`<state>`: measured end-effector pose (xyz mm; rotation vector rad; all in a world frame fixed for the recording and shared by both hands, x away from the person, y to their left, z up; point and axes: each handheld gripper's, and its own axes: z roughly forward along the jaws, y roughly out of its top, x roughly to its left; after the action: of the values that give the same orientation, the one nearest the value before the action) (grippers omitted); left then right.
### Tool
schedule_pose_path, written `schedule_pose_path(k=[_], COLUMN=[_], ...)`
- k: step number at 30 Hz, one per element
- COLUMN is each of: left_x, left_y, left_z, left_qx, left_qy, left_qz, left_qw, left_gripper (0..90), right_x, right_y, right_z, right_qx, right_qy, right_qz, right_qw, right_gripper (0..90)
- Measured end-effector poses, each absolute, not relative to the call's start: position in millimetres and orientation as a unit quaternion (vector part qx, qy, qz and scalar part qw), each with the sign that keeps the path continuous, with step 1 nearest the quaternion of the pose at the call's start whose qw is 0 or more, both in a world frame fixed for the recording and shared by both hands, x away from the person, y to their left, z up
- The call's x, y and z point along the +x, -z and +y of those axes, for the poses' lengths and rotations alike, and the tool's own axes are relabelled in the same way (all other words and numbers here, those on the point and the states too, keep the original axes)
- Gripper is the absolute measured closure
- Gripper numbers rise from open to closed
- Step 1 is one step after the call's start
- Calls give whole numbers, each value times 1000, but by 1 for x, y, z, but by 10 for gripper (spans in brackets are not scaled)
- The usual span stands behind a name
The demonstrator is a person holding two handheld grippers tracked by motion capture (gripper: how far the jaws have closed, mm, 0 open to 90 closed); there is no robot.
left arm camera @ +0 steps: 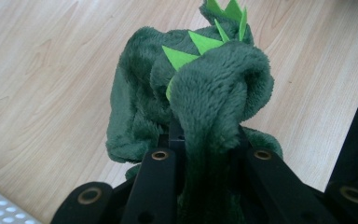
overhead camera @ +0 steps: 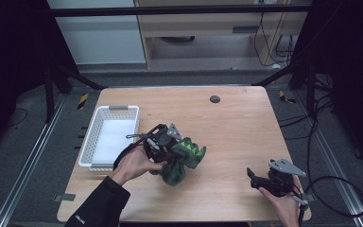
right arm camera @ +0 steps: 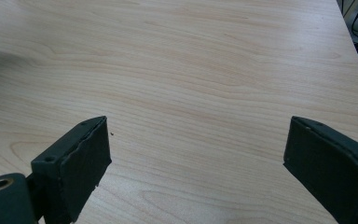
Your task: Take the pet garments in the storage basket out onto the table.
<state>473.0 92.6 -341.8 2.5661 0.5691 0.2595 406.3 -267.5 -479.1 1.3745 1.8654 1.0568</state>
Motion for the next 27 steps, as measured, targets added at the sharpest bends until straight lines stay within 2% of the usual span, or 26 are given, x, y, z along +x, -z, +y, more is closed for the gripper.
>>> schedule_pose_path(k=[27], left_x=[484], left_y=[381], left_z=[63], left_qx=[948], left_qy=[-69], left_qz=[205], left_qw=[233], left_gripper=[789], right_x=[406], right_y=[479], right_z=[-268], right_qx=[514], right_qy=[-396], right_qz=[700], right_qw=[298], right_gripper=[73])
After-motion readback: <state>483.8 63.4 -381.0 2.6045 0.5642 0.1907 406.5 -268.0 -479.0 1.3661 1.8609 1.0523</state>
